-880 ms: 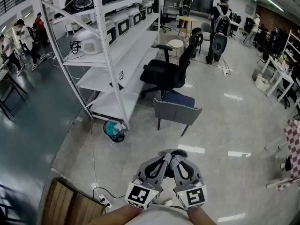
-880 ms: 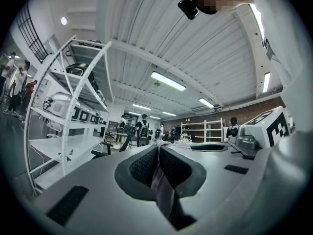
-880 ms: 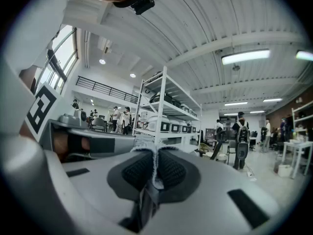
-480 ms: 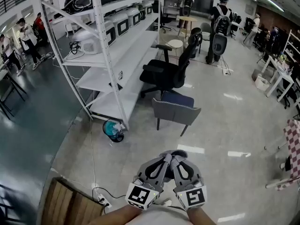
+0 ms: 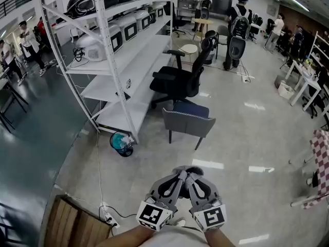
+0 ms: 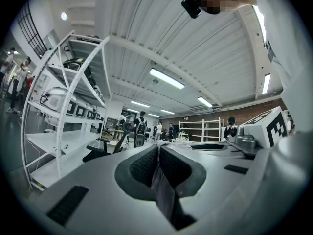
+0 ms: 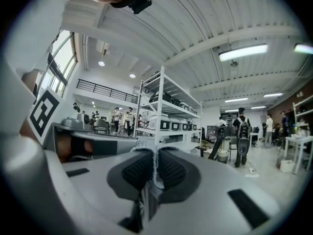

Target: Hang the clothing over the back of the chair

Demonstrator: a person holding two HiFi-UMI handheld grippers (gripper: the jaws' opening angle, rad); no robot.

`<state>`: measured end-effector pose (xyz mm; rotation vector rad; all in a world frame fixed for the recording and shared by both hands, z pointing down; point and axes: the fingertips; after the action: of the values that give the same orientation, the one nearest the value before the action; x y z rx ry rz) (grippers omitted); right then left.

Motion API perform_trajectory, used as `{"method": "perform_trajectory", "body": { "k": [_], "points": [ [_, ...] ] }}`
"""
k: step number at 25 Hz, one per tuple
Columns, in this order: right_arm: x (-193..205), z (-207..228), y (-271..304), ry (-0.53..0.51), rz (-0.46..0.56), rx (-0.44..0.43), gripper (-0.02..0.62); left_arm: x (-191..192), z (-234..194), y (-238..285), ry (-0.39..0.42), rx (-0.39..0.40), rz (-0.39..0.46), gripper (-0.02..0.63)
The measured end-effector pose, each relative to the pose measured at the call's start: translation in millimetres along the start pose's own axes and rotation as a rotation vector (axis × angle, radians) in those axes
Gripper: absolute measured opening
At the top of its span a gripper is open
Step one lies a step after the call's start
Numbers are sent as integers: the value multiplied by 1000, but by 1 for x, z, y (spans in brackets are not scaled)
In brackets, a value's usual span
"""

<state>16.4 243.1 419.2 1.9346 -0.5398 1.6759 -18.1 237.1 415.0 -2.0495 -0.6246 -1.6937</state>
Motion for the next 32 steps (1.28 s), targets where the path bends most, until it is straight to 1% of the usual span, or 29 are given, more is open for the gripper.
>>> {"method": "perform_trajectory", "body": {
  "k": [4, 9, 13, 15, 17, 19, 22, 25, 27, 30, 32],
  "points": [
    [5, 8, -15, -1, -21, -35, 38, 5, 13, 5, -5, -34, -2, 20],
    [15, 14, -29, 17, 17, -98, 38, 17, 27, 7, -17, -91, -9, 20],
    [24, 17, -32, 43, 9, -119, 38, 27, 30, 9, -20, -105, -31, 20],
    [23, 21, -33, 57, 30, -115, 38, 28, 30, 15, -20, -107, -32, 20],
    [21, 28, -30, 63, 34, -106, 38, 27, 27, 24, -23, -102, -34, 20],
    [24, 34, -26, 55, 8, -95, 38, 29, 24, 33, -31, -86, -38, 20],
    [29, 48, -14, 52, -20, -62, 38, 34, 18, 51, -35, -45, -38, 20],
    [27, 60, 5, 46, -38, -41, 38, 30, 4, 69, -38, -11, -41, 20],
    [27, 68, 22, 46, -40, -31, 38, 29, -10, 80, -46, 3, -41, 20],
    [22, 75, 53, 67, 6, -15, 38, 29, -37, 97, -55, 19, -48, 20],
    [22, 74, 74, 65, -5, -20, 38, 27, -59, 106, -59, 22, -49, 20]
  ]
}}
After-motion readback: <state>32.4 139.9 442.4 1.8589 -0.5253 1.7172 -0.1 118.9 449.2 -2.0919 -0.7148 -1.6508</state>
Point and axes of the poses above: the fingertips, and each gripper's own axes: y forward along the fingers, z to its right, x out of its underside
